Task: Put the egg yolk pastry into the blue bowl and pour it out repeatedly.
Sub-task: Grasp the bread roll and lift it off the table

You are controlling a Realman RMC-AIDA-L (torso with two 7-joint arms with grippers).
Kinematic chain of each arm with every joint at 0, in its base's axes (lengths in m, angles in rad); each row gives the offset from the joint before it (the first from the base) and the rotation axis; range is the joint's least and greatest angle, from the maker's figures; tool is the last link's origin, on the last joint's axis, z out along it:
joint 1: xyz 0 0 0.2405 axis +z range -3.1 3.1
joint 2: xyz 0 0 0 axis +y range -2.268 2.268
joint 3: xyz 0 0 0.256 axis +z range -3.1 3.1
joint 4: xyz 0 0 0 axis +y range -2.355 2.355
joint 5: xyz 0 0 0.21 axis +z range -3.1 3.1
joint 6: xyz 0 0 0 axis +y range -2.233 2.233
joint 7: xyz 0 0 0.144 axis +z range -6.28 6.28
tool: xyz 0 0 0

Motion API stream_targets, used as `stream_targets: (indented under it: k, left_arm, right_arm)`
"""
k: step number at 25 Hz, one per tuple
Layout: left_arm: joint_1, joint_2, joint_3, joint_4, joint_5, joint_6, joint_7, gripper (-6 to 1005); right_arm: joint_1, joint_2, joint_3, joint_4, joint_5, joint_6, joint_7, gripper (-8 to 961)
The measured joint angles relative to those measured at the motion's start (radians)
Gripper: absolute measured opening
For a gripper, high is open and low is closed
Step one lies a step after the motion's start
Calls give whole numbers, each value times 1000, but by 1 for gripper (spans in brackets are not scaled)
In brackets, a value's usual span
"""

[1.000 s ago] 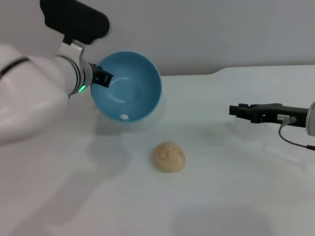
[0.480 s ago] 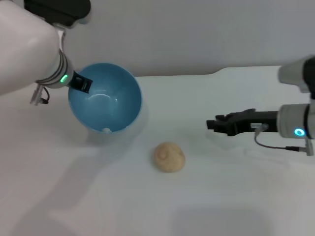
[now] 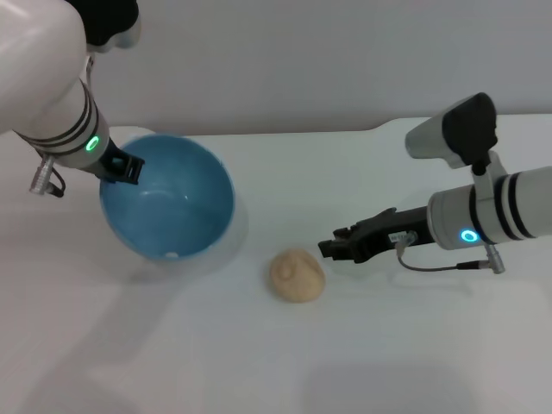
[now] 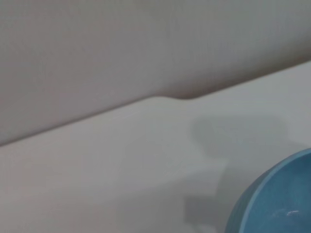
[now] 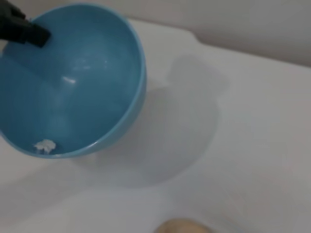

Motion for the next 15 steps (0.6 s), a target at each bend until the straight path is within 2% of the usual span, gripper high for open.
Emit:
stream_targets:
  k: [15]
  left_arm:
    - [-1,4,7,5,-12,17,2,10]
  right_arm:
    - [42,12,-141,-3,10,-3,87,461]
